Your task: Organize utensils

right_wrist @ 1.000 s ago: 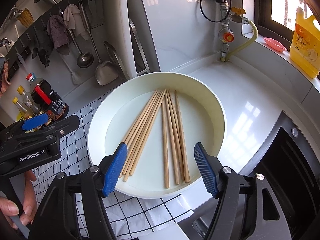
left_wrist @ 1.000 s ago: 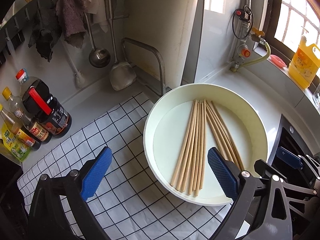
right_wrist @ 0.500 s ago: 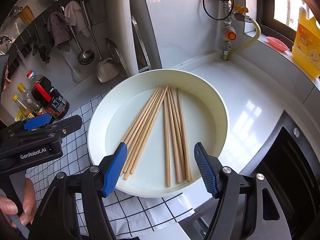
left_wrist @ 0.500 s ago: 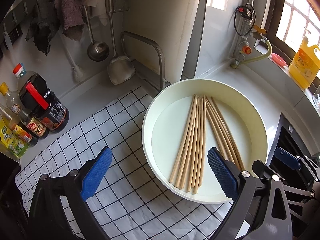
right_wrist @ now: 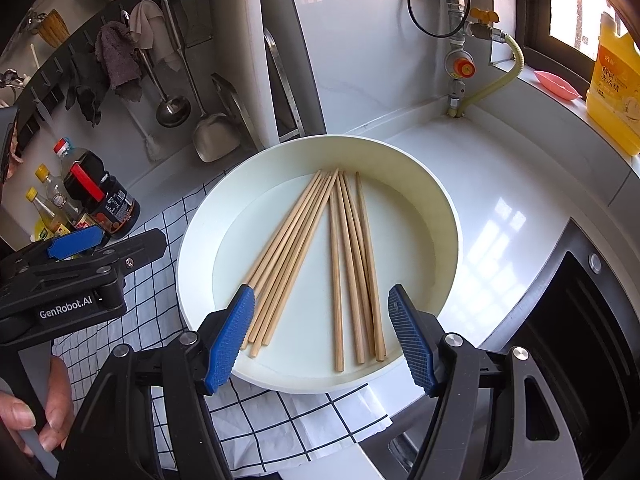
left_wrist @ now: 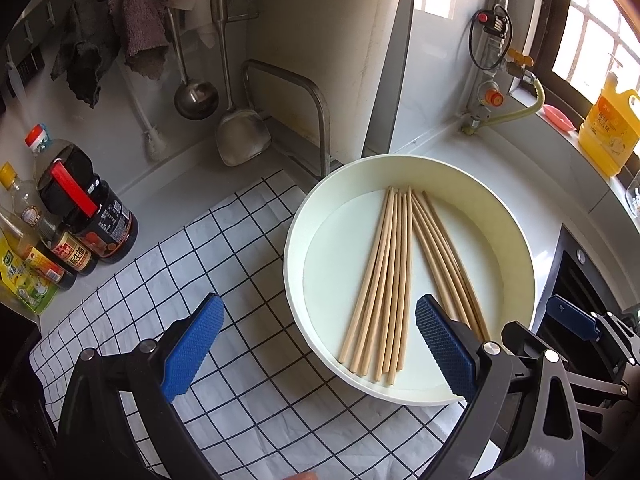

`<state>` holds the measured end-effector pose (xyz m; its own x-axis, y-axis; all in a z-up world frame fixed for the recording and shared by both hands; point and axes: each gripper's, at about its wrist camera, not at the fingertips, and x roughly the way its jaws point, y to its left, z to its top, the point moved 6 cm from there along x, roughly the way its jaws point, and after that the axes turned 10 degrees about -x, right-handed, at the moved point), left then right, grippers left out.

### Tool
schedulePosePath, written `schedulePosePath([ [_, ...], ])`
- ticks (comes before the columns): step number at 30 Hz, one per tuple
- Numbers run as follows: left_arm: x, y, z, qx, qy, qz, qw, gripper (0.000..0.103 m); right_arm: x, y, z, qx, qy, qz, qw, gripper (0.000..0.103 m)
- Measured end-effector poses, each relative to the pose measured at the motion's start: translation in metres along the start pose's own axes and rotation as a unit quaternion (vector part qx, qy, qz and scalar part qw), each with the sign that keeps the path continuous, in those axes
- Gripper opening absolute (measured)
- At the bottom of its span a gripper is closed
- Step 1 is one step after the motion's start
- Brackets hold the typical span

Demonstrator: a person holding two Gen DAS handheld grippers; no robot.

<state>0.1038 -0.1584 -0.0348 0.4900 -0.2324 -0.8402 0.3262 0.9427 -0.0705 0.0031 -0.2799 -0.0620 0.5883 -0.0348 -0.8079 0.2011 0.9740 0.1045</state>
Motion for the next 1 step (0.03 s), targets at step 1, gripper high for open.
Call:
schedulePosePath([
  [1,0.0001,0.0016,-0.0004,-0.002,0.001,0.001,1.0000,0.095,-0.0007,0.0007,-0.0003,-0.001,0.000,0.001,1.000,0.066],
])
